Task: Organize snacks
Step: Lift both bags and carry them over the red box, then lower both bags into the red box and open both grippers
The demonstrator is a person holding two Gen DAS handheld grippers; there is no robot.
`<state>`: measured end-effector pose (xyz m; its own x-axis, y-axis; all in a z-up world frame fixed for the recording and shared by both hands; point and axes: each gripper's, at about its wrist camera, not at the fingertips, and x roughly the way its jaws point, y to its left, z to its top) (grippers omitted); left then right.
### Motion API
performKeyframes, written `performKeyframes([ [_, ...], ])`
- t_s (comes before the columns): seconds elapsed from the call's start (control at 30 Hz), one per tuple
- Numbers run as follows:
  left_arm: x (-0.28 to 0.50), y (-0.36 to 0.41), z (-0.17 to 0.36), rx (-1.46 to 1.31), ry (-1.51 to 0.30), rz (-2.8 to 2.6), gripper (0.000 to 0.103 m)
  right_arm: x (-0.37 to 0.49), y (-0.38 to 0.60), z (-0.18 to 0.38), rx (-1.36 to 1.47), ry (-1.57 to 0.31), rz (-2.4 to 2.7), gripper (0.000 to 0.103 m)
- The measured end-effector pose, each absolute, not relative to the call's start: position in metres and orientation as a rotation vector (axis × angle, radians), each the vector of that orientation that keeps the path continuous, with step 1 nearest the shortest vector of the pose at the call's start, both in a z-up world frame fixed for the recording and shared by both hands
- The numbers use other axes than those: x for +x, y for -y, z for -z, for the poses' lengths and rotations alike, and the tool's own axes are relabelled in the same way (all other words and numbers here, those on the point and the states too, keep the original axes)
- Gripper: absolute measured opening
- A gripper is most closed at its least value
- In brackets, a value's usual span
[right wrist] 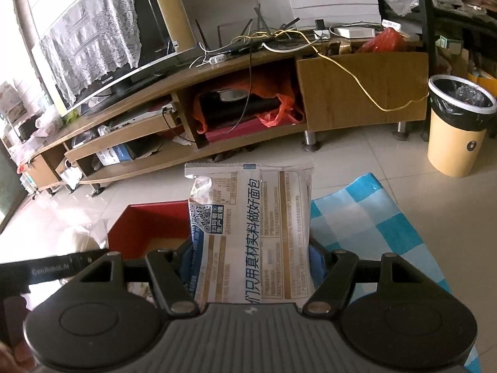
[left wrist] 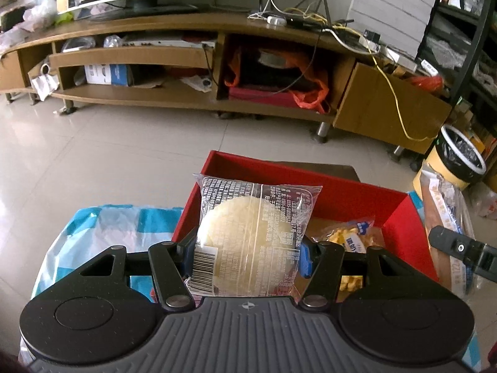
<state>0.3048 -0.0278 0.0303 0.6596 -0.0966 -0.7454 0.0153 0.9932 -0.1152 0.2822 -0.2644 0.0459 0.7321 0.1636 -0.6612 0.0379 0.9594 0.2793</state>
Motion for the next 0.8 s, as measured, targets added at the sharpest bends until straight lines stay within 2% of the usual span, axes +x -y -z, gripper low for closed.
performKeyframes([
  [0.8, 0.320, 0.027, -0.007, -0.083, -0.881, 0.051, 0.066, 0.301, 0.256, -0.014, 0.221, -0.754, -0.067, 0.065],
])
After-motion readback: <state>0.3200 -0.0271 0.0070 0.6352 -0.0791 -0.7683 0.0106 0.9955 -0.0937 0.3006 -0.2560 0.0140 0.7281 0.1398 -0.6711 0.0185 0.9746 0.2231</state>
